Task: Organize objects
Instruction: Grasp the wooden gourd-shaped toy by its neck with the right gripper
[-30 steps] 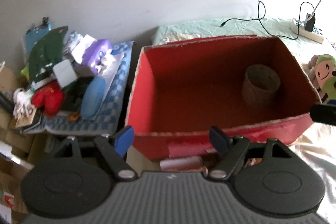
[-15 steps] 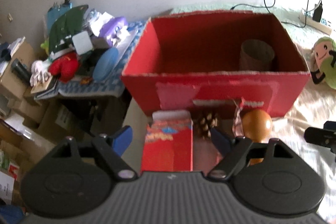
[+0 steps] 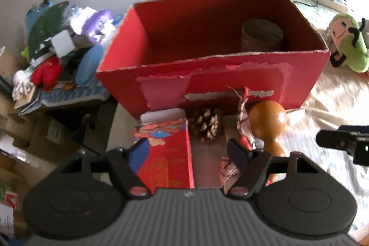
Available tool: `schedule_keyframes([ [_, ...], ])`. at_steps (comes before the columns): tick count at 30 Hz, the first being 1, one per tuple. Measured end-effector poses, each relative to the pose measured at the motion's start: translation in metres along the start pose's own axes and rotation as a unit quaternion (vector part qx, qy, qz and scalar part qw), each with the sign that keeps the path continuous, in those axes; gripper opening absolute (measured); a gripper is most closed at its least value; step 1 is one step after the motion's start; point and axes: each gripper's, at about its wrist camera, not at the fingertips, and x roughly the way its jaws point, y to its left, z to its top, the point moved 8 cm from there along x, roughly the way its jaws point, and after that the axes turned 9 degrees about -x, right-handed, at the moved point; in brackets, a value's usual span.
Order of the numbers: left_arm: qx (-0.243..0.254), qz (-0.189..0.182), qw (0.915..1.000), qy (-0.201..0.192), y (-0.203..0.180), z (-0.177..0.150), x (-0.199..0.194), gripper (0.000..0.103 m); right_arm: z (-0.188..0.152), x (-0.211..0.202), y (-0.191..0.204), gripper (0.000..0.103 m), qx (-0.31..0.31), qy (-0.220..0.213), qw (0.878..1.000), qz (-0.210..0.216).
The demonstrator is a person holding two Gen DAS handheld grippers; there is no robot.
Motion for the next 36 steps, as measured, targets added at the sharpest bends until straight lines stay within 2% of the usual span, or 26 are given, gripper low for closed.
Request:
schedule_keyframes([
  [7, 0.024, -0.041, 0.9987, 0.018, 0.0, -0.002, 0.016, 0.079, 0.0, 0.021, 0.001, 0.057, 0.043, 0.016, 0.999, 0.023],
  [12, 0.019, -0.105, 0.9936, 0.037, 0.002, -0.004, 0.024, 0.073, -0.001, 0.037, 0.003, 0.057, 0.055, 0.032, 0.998, 0.024],
  [19, 0.031, -0.192, 0.9804, 0.032, 0.005, -0.009, 0.014, 0.067, -0.003, 0.053, 0.006, 0.057, 0.052, 0.039, 0.998, 0.021],
  [22, 0.036, -0.229, 0.9721, 0.034, 0.003, -0.01, 0.009, 0.067, -0.004, 0.063, 0.008, 0.057, 0.055, 0.046, 0.997, 0.025],
  [27, 0.065, -0.259, 0.9632, 0.026, -0.01, -0.011, 0.002, 0.067, -0.003, 0.071, 0.01, 0.055, 0.063, 0.034, 0.997, 0.04],
  [28, 0.072, -0.267, 0.9607, 0.028, -0.014, -0.012, 0.002, 0.067, -0.003, 0.07, 0.01, 0.049, 0.064, 0.033, 0.997, 0.042],
  [29, 0.078, -0.274, 0.9581, 0.03, -0.018, -0.013, 0.001, 0.067, -0.004, 0.07, 0.009, 0.039, 0.067, 0.034, 0.996, 0.053],
  [31, 0.092, -0.291, 0.9517, 0.032, -0.029, -0.015, 0.0, 0.067, -0.007, 0.068, 0.004, 0.033, 0.092, 0.037, 0.992, 0.075],
  [36, 0.129, -0.331, 0.9333, 0.053, -0.062, -0.024, 0.006, 0.067, -0.017, 0.052, -0.021, 0.031, 0.131, 0.026, 0.989, 0.07],
])
